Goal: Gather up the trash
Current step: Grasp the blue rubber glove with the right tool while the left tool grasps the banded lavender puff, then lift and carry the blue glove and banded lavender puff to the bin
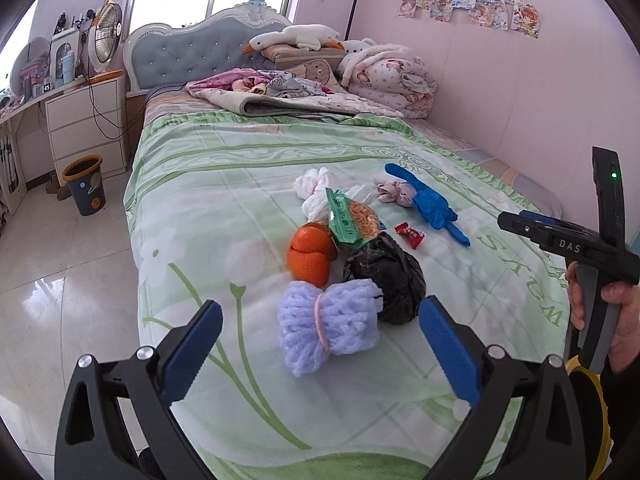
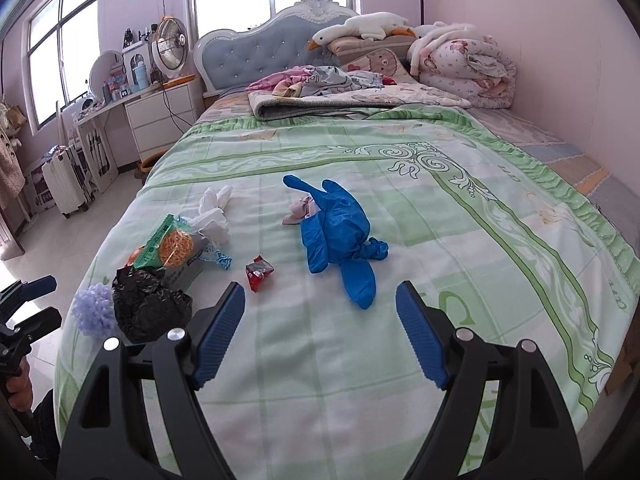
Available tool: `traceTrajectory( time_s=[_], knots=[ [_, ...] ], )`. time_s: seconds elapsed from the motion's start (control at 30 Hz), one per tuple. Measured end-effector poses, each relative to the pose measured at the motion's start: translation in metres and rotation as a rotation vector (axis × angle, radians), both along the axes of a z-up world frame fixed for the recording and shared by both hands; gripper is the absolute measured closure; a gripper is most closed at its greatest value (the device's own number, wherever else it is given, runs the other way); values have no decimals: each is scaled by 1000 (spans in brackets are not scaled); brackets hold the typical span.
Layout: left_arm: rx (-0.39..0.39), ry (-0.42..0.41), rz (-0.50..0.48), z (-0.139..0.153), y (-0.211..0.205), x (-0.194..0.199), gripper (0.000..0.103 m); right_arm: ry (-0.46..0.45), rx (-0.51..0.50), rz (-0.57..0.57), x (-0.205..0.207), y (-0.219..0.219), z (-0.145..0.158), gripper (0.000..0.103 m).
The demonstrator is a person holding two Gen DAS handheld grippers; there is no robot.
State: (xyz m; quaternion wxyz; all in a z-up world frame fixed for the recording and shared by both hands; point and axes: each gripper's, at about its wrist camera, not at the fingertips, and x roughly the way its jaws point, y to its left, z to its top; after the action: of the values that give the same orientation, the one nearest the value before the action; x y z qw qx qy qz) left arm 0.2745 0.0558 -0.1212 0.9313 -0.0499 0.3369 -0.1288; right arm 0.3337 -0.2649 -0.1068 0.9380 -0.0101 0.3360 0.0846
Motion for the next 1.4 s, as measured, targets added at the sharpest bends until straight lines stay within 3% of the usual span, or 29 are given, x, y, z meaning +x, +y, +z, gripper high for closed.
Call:
traceTrajectory(
  time_s=[0.6, 0.67, 0.8, 0.87, 1.03, 1.13, 1.4],
  knots=[
    [-55, 81, -64, -34, 0, 32, 9, 69, -113, -42, 119, 18, -54, 23],
    [-51, 80, -70, -36, -2, 32, 13, 74, -125, -42, 128, 20, -58, 24],
    [-58, 96, -97, -41, -4, 34, 29, 115, -125, -40, 141, 20, -70, 39],
    [-59, 100, -113, -43, -6, 34, 41, 131, -116, -47, 145, 17, -74, 45],
    [-51, 74, -134, -41, -10, 31, 45, 131, -80, -94, 144, 2, -72, 75],
    [-54, 62, -134, -38, -9, 29, 46, 125, -70, -113, 142, -5, -69, 85],
    [-76, 30, -103, -22, 7, 22, 46, 82, -44, -136, 126, -13, -48, 87]
  ],
)
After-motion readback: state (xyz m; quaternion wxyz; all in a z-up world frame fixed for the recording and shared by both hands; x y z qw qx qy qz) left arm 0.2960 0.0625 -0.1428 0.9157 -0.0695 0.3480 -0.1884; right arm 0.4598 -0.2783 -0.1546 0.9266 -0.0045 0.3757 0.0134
